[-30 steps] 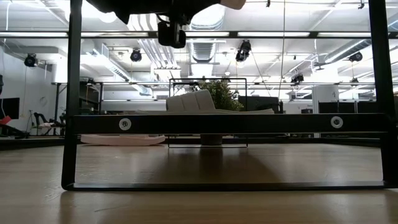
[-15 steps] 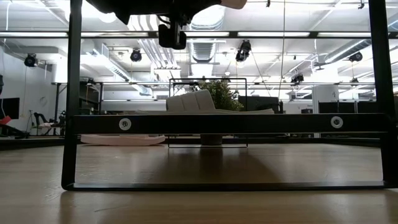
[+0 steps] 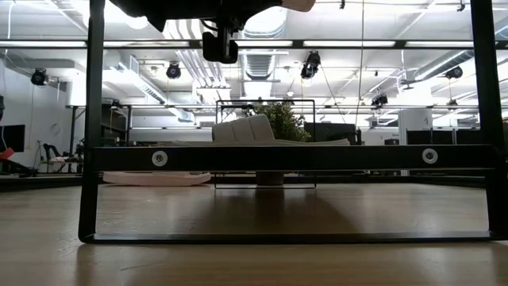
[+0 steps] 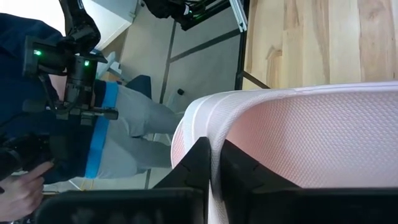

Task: Pick and place slides into the shelf
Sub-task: Put the bottom pink slide on the shelf

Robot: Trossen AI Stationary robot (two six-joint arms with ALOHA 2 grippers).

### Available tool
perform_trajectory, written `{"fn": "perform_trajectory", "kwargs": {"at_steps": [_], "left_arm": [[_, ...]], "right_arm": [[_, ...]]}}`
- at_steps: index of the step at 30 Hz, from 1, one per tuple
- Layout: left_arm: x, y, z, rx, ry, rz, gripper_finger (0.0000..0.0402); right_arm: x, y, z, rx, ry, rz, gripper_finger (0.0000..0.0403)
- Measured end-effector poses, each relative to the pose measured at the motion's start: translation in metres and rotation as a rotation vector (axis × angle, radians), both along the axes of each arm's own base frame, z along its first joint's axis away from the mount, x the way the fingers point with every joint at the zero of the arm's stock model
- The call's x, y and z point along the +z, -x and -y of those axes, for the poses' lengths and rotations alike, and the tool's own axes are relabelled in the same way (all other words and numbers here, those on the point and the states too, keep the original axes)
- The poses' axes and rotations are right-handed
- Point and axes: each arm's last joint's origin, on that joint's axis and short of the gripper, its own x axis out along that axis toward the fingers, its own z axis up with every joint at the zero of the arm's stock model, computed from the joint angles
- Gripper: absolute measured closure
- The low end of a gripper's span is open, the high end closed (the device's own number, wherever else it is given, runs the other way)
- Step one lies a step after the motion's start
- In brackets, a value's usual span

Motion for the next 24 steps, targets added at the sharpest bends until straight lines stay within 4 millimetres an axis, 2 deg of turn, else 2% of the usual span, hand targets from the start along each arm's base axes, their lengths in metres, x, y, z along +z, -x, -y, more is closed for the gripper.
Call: {"fn": "perform_trajectory", "kwargs": {"at_steps": [8, 17, 24], "left_arm": [[-0.0006, 0.0001, -0.0001, 0.0, -0.002, -0.001, 0.0347], [-0.003, 0.0019, -0.0003, 0.009, -0.042, -0.023, 0.0348], [0.0001, 0.0055, -0.0013, 0.06, -0.075, -0.025, 0.0348]], "right_arm": [[0.0001, -0.0001, 0.0, 0.0, -0.001, 0.001, 0.0354], [0.0001, -0.0004, 0.0003, -0.006, -0.001, 0.0, 0.0289], [0.0007, -0.0011, 0.0067, -0.032, -0.003, -0.002, 0.0257]]}}
